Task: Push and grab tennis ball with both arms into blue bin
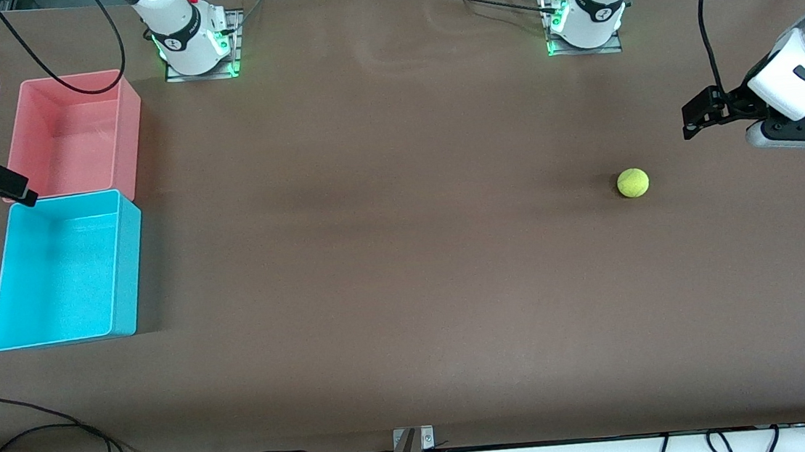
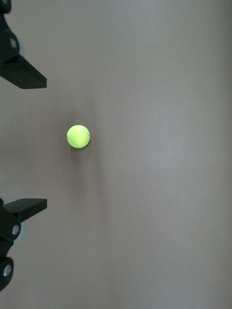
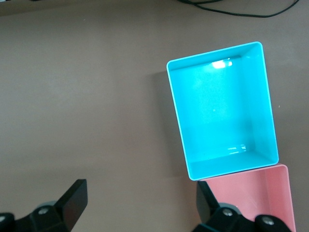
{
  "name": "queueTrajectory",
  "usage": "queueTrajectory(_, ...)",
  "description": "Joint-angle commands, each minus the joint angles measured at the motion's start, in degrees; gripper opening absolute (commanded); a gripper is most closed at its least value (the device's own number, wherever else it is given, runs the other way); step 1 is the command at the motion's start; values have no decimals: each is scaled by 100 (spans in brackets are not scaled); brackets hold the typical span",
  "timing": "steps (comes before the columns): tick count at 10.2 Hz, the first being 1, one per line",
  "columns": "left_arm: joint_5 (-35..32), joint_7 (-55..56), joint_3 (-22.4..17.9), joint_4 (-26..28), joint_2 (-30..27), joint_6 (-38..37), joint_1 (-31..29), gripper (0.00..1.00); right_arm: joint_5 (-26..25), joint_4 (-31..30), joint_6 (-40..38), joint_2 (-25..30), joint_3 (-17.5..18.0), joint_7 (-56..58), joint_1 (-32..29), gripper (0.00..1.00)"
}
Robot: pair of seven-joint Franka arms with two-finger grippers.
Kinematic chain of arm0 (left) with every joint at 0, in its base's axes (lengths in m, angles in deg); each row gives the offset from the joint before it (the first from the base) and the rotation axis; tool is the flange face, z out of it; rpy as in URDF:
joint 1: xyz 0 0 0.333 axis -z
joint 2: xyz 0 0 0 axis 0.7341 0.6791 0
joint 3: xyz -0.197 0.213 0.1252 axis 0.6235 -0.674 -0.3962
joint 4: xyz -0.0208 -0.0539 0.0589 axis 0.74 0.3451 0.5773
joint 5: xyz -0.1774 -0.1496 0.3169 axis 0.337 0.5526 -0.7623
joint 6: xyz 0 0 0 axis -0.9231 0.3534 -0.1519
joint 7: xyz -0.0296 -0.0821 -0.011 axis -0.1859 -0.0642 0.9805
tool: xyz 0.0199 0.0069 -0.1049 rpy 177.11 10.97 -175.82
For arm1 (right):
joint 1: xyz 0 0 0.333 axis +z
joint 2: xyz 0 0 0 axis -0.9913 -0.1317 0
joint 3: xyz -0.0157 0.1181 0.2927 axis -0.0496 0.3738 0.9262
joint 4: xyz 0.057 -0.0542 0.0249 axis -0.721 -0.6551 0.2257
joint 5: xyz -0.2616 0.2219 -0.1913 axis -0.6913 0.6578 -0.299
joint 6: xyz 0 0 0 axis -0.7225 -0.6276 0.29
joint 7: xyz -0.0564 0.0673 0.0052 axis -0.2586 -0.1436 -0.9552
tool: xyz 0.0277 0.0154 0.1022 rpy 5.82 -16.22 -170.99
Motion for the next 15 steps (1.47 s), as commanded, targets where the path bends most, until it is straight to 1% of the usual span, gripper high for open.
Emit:
queueTrajectory(1, 49, -170, 32, -26, -17, -90, -65, 100, 105, 139, -33, -55, 22, -3, -37, 100)
queueTrajectory(12, -21, -170, -20, -96, -17, -107, -91, 100, 105, 139, -33, -55, 22, 6, -37, 100)
queueTrajectory(14, 49, -144, -21, -149, 184, -99, -388, 100, 105, 139, -33, -55, 22, 15, -37, 100)
queueTrajectory(15, 40, -144, -21, -167, 185, -99, -459, 100, 105, 139, -42, -55, 22, 6, -37, 100)
